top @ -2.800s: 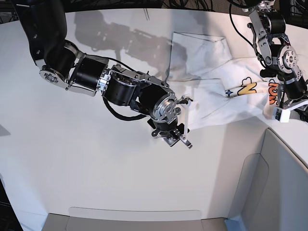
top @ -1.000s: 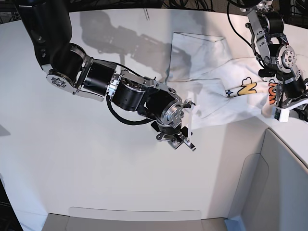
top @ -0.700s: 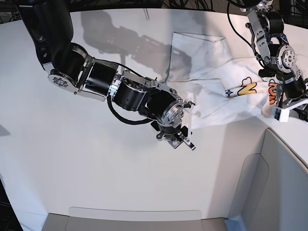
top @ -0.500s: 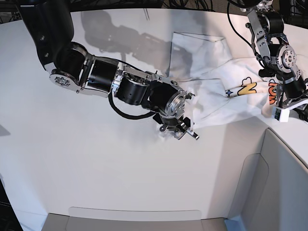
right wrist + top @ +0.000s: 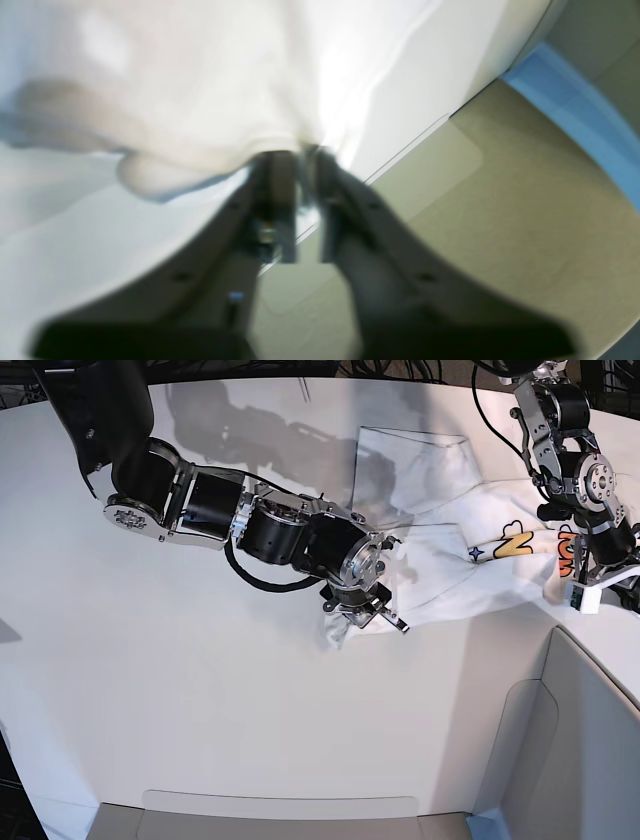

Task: Layout the t-shirt on the table in an organized manner, then fold the t-shirt properly
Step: 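Lift the shirt with both grippers, stretching it between them, then lower the stretched shirt onto the table with both grippers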

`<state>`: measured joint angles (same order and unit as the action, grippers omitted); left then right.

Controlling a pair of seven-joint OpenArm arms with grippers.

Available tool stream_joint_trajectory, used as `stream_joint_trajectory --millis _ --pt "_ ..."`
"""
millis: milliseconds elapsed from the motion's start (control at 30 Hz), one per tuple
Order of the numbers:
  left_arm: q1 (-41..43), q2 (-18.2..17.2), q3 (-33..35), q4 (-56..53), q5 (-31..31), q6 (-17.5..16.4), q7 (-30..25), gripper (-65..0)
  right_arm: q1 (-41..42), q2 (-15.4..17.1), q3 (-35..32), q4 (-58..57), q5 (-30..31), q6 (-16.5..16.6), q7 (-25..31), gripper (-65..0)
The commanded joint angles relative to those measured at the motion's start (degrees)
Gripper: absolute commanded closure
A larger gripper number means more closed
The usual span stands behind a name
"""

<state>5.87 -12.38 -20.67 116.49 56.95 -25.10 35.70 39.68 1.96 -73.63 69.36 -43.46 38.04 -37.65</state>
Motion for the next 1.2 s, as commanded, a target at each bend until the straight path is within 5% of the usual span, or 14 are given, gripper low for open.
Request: stream_joint_trajectory --millis 0,167,733,1167 --pt "-0.73 -0.76 -0.21 0.83 0.68 1.15 -0.58 0.0 1.59 0.55 1.67 1.01 -0.98 -0.9 -0.99 0.0" --pt "-0.73 -0.76 -0.21 0.74 0.68 1.15 -0.58 0.0 -0.6 1.69 8.79 1.1 -7.31 -0.99 -5.74 0.0" --pt "1.12 1.26 4.8 -0.75 0.94 1.06 0.65 0.0 -15.37 24.02 23.21 26.24 -8.01 -0.64 -6.18 0.0" --pt "0.33 1.7 11.65 -0.84 1.03 1.06 4.25 0.0 -27.59 33.16 40.44 36.0 -8.01 -0.64 -6.18 0.0"
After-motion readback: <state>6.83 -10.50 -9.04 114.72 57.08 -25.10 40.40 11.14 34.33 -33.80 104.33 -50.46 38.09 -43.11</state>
